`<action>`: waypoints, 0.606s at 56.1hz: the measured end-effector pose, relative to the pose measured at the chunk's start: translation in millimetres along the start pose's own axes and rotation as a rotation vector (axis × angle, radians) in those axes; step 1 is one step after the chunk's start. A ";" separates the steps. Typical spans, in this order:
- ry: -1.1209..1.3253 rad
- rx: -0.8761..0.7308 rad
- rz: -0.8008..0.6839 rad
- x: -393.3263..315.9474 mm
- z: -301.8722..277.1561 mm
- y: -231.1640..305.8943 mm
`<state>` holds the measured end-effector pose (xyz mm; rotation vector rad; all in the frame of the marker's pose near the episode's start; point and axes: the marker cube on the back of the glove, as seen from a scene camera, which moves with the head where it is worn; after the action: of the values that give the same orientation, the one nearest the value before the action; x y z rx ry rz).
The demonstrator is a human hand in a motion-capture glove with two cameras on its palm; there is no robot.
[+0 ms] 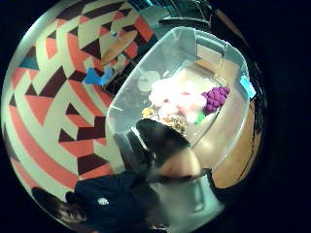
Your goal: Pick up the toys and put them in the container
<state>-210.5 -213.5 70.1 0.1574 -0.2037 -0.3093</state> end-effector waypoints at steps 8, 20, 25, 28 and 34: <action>0.034 0.012 0.084 39.3 -17.5 24.8; 0.075 0.001 0.177 89.5 -32.6 72.8; 0.112 -0.022 0.180 103.1 -36.2 93.1; 0.130 -0.027 0.187 111.1 -39.1 104.4; 0.125 -0.018 0.201 126.1 -45.4 130.9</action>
<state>-45.5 -124.8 72.3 0.1366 -0.0917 -0.1006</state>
